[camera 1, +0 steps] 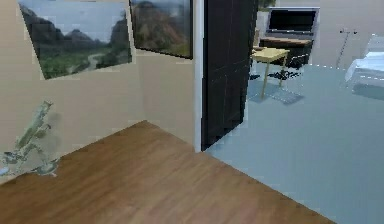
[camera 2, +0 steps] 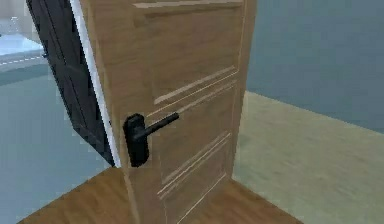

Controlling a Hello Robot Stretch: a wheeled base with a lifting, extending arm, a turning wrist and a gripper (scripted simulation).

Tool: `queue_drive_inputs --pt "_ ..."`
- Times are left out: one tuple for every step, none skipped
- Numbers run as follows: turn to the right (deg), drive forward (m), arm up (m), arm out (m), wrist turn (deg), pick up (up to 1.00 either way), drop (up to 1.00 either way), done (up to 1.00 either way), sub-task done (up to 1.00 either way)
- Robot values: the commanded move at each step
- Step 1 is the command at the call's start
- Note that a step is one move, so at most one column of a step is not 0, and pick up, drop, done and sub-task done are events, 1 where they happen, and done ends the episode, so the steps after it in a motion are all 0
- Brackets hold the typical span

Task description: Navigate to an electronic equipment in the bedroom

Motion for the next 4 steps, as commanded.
queue_drive_inputs --pt "0.0 0.30 0.00 0.00 0.0 0.00 0.00 0.00 0.00" --pt "36.0 0.00 0.00 0.00 0.0 0.00 0.00 0.00 0.00" --pt "0.0 0.10 0.00 0.00 0.0 0.00 0.00 0.00 0.00" --pt "3.0 0.00 0.00 0.00 0.0 0.00 0.00 0.00 0.00"
